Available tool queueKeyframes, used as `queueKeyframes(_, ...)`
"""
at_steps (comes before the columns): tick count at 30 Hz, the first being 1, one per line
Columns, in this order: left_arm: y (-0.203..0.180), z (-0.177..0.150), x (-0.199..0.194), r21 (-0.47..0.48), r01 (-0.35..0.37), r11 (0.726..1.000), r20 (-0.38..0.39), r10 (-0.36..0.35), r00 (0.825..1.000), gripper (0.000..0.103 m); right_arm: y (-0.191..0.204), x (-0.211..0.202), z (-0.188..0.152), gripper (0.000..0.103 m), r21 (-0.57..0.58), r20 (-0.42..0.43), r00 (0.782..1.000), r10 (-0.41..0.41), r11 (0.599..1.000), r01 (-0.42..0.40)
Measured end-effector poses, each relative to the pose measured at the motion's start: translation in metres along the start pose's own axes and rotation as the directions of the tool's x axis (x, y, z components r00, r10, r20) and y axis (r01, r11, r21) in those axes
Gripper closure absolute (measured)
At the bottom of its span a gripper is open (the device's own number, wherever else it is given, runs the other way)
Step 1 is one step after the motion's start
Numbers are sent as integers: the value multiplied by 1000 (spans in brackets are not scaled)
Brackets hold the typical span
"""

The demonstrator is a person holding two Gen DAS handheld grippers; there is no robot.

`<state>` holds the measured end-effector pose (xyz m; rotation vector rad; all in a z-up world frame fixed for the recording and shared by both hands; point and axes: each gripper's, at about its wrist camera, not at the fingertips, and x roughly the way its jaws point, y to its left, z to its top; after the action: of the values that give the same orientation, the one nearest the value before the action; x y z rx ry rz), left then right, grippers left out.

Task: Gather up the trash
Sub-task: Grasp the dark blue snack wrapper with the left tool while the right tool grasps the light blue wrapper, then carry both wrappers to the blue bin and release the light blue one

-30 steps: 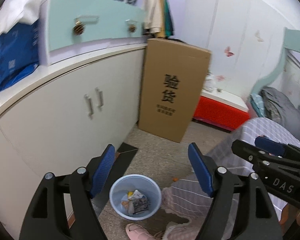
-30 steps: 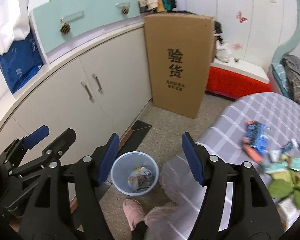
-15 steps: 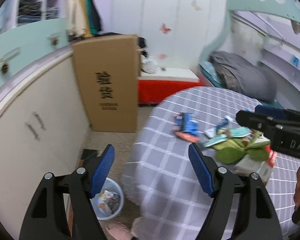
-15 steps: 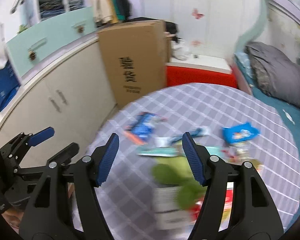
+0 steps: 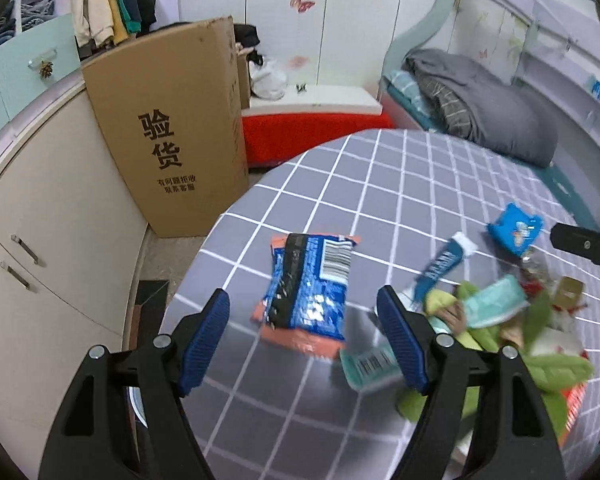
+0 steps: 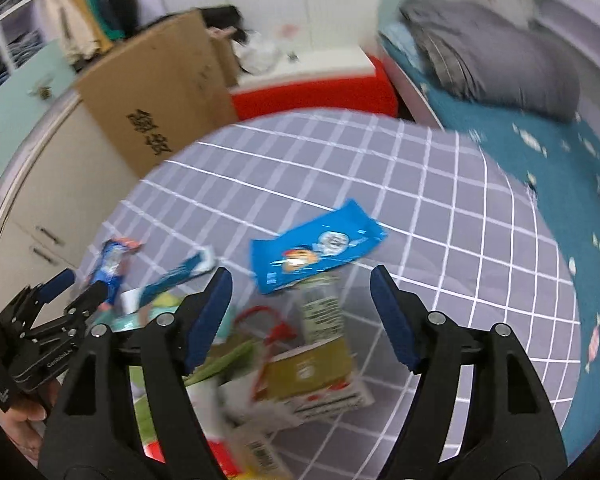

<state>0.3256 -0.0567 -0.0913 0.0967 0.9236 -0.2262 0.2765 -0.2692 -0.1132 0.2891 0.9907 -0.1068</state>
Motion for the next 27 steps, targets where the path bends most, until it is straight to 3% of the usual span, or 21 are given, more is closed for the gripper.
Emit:
queueKeyframes(4, 2, 5, 12, 10, -21, 1000, -6, 22, 1000, 29, -13, 23, 14, 32, 78, -52, 998, 43, 996, -39)
queueKeyframes(11, 5, 14, 27, -4, 8, 1000, -37, -8, 999, 58, -1, 51, 34, 32, 105, -114, 991, 74, 993, -62)
queueKeyframes(17, 8, 16, 30, -12, 7, 1000, -19, -7, 1000, 64, 24, 67, 40, 33, -10, -125, 992, -22, 1000, 21)
queueKeyframes(19, 9, 16, 30, -16, 5, 1000, -10, -6, 1000, 65, 37, 69, 37, 52, -95, -112, 989, -96, 992, 85)
queueKeyframes(24, 16, 16, 29, -49, 9, 999, 8, -8, 1000, 67, 53, 68, 32, 68, -183, -101, 989, -107, 979, 87)
queueKeyframes(27, 22, 15, 26, -65, 18, 998, 13, -18, 1000, 67, 57, 62, 28, 72, -206, -78, 992, -98, 975, 80)
